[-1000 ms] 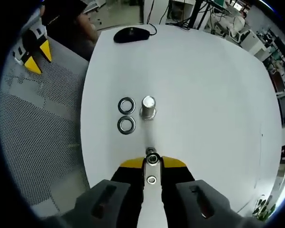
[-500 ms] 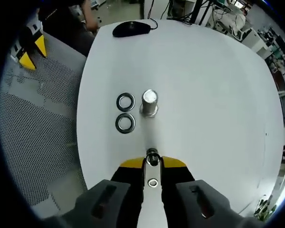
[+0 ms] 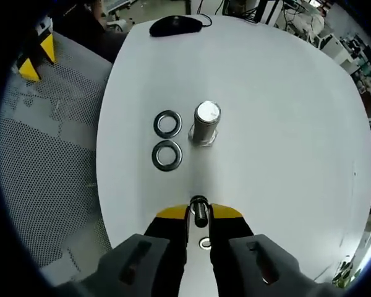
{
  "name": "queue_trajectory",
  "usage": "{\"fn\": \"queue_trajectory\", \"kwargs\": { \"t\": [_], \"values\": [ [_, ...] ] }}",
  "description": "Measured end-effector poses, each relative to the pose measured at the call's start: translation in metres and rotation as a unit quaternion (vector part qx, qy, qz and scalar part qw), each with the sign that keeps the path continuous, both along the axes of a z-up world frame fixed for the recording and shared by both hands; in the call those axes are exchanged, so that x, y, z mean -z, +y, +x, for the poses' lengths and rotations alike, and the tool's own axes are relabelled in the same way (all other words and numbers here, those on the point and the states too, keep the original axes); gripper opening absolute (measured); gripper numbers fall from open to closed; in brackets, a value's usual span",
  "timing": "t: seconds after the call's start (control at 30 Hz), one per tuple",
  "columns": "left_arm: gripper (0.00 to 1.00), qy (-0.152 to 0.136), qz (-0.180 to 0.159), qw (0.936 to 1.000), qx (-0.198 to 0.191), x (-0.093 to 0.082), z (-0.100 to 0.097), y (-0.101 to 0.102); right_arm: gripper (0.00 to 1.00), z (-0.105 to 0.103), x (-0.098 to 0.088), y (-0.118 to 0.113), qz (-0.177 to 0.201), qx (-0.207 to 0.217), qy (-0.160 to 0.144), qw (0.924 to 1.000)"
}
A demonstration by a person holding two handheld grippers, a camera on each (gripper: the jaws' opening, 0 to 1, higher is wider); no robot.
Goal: Place the washer onto the threaded stud by aligning its center hole with the stud, sliding it down to the base, and recovering from edge contact or off-axis alignment until the washer reaches the visible bottom stop.
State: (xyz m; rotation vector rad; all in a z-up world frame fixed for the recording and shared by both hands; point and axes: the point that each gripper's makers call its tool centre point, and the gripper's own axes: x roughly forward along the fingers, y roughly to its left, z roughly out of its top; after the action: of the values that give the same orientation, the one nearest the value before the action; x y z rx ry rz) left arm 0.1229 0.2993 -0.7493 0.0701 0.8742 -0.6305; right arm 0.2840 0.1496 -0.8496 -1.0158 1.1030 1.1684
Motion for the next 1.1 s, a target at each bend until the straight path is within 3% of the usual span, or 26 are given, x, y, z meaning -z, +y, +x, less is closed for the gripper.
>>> {"fn": "queue_trajectory", "kwargs": {
  "t": [0.73,0.87,1.1],
  "values": [
    [0.12,0.0,0.0,1.0,0.0,0.002,0.0,0.002,0.14,0.005,0.011,-0.002,-0.011,0.003,-0.006,0.9999],
    [0.12,0.0,-0.001,1.0,0.0,0.002,0.0,0.002,0.22,0.004,0.014,-0.001,-0.008,-0.006,-0.004,0.9999],
    [0.12,0.0,-0.001,1.0,0.0,0.002,0.0,0.002,0.24,0.004,0.014,-0.001,0.008,0.005,-0.004,0.9999]
  ]
}}
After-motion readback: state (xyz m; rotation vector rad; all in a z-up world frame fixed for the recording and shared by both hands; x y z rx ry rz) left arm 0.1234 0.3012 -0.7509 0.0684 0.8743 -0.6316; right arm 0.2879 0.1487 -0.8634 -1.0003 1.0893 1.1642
